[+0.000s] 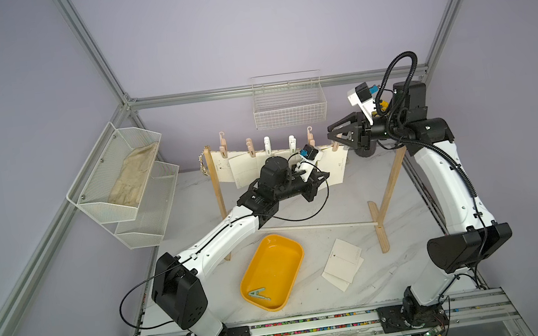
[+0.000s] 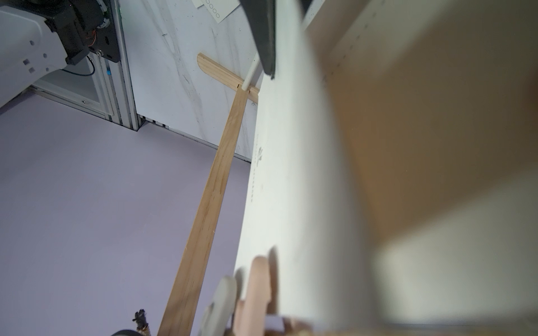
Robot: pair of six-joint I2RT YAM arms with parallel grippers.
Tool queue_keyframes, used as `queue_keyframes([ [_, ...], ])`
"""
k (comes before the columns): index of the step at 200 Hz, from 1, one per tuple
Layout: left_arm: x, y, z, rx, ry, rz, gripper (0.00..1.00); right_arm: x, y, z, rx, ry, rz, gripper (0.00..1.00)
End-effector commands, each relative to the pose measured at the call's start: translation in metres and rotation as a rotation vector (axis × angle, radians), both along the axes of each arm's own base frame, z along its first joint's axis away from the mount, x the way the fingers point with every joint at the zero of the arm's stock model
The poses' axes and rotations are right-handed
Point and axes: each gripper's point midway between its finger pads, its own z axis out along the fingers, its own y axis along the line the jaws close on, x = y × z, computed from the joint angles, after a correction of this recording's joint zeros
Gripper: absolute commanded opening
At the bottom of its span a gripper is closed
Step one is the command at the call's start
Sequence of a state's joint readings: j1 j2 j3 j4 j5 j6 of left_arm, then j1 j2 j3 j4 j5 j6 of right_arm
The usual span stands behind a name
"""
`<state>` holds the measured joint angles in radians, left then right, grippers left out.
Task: Remove the postcards from the strings
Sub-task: Remove the clamp from the clothesline.
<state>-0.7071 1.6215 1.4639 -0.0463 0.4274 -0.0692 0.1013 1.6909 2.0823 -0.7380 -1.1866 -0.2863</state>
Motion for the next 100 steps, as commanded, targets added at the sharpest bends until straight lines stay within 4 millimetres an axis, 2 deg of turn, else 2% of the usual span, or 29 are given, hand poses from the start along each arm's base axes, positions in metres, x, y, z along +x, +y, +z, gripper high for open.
queue_keyframes([
  [1,-0.006,0.000,0.009,-0.028,0.000,-0.029,0.00,-0.012,0.001,0.018,0.014,-0.067,0.008,0.32],
  [100,-0.016,0.005,0.000,-0.015,0.022,-0.049,0.00,-0.009,-0.004,0.036,0.036,-0.135,-0.067,0.31],
])
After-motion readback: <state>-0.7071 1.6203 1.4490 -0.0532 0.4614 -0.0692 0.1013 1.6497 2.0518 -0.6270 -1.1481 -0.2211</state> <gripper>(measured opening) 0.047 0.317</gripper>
